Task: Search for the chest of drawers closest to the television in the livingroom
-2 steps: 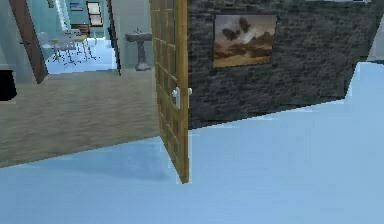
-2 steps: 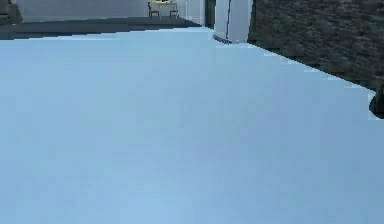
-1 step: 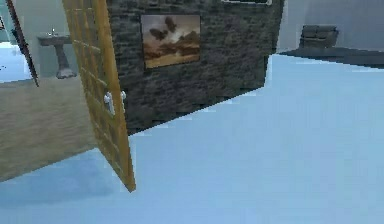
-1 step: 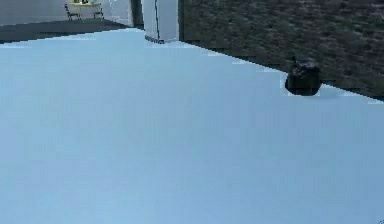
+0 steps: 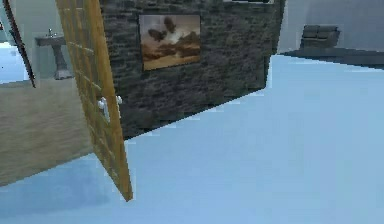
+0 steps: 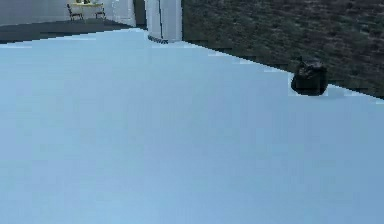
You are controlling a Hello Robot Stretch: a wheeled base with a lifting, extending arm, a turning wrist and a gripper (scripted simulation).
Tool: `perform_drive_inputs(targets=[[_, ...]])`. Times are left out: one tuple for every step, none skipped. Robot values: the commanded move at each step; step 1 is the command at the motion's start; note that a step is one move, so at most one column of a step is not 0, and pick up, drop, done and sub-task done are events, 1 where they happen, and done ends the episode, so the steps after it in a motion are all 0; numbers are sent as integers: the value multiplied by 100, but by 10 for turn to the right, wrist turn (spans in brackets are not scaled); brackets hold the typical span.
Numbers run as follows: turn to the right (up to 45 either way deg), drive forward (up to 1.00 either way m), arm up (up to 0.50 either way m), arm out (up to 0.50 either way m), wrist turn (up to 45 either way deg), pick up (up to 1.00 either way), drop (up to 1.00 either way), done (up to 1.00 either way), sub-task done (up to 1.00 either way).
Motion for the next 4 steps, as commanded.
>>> perform_drive_inputs(targets=[[-450,0,0,0,0,0,0,0,0],[-120,0,0,0,0,0,0,0,0],[0,100,0,0,0,0,0,0,0],[-90,0,0,0,0,0,0,0,0]])
